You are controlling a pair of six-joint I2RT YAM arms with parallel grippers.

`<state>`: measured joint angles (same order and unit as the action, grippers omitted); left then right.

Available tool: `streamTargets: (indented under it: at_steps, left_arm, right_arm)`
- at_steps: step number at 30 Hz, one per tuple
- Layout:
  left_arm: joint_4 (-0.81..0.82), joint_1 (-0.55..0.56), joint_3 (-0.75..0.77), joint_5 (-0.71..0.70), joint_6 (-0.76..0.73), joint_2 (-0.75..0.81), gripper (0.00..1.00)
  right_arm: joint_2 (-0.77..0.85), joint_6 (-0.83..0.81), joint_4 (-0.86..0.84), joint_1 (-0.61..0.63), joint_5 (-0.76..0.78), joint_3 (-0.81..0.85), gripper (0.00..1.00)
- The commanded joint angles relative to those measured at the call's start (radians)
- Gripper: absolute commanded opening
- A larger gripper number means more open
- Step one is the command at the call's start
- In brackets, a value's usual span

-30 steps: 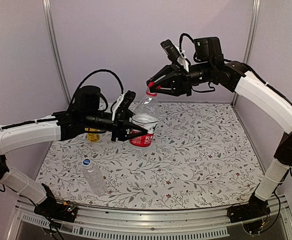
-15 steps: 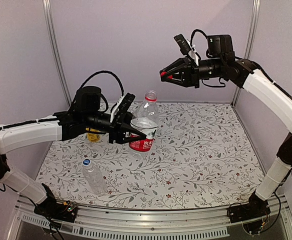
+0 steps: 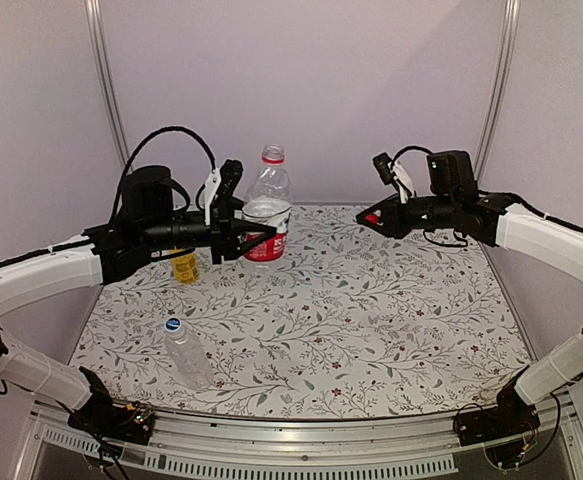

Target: Unscrew the bottle caps

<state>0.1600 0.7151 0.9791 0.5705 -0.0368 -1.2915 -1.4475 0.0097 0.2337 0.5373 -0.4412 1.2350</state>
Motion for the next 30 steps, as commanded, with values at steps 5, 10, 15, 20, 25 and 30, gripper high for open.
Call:
streamTargets:
  at_steps: [5,10,15,20,25,30]
  left_arm:
    - [0.051,-0.021,-0.017,-0.200,0.002,0.013,0.43]
    - [0.052,-0.023,-0.016,-0.207,0.009,0.006,0.43]
    - [0.055,-0.023,-0.017,-0.201,0.009,-0.001,0.43]
    - [0.055,-0.023,-0.013,-0.190,0.009,-0.011,0.43]
    - [0.056,-0.023,-0.014,-0.185,0.011,-0.012,0.43]
    - [0.056,-0.022,-0.016,-0.179,0.013,-0.015,0.43]
  right_arm:
    - [0.030,0.154,-0.249,0.035,0.246,-0.334,0.19]
    - [-0.009,0.172,-0.318,0.086,0.332,-0.437,0.23]
    - [-0.060,0.176,-0.383,0.141,0.382,-0.494,0.25]
    - [-0.132,0.180,-0.421,0.204,0.418,-0.508,0.25]
    - [-0.210,0.183,-0.436,0.246,0.427,-0.501,0.27]
    - [-0.285,0.176,-0.440,0.277,0.435,-0.472,0.28]
